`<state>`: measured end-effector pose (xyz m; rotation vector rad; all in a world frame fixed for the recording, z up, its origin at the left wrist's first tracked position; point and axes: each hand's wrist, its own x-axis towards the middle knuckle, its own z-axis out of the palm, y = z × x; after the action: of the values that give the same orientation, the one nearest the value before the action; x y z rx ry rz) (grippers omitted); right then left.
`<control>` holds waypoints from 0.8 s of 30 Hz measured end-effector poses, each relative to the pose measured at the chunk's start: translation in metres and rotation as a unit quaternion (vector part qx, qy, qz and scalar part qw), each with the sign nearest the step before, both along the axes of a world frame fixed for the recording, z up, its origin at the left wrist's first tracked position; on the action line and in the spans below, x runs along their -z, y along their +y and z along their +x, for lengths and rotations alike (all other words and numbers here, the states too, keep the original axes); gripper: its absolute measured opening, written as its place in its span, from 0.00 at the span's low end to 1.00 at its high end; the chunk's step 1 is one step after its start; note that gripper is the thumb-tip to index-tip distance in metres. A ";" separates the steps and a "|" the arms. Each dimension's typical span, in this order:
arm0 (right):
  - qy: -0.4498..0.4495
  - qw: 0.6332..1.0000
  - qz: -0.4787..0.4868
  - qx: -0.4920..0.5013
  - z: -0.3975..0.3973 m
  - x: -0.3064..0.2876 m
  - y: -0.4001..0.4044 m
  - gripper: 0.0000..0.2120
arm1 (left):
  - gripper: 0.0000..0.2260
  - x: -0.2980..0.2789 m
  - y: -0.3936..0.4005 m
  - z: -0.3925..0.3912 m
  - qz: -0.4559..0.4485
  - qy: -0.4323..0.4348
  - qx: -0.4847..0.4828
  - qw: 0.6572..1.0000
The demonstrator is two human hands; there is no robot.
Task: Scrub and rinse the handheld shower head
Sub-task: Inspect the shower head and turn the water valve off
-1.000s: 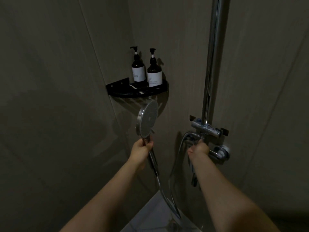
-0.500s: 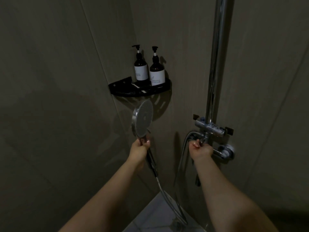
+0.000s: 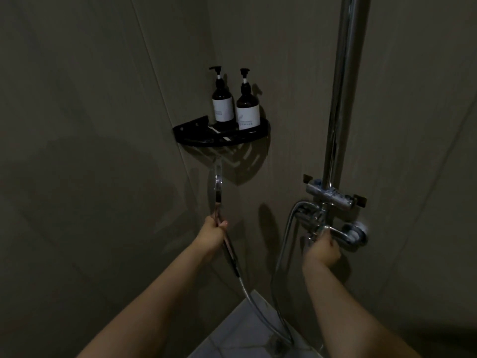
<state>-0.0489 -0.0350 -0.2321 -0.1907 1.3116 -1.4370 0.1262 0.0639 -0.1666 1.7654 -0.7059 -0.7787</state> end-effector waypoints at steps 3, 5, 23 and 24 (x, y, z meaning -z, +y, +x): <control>0.129 0.992 0.008 -0.011 -0.006 0.018 0.012 0.16 | 0.15 -0.001 0.006 0.010 0.027 -0.048 0.011 0.998; 0.205 0.975 0.012 -0.083 -0.008 0.035 0.016 0.15 | 0.16 -0.006 0.011 0.012 0.024 -0.072 0.018 0.997; 0.427 0.853 0.007 -0.301 -0.017 0.068 -0.003 0.14 | 0.13 0.008 0.027 0.034 0.012 -0.179 0.059 0.982; 0.429 0.851 0.004 -0.302 -0.018 0.068 -0.003 0.14 | 0.12 0.011 0.027 0.033 0.015 -0.170 0.061 0.983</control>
<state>-0.0674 -0.0381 -0.3000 -1.2424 1.7324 -0.7839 0.1595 0.0906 -0.1776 1.9183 -1.0411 -0.5736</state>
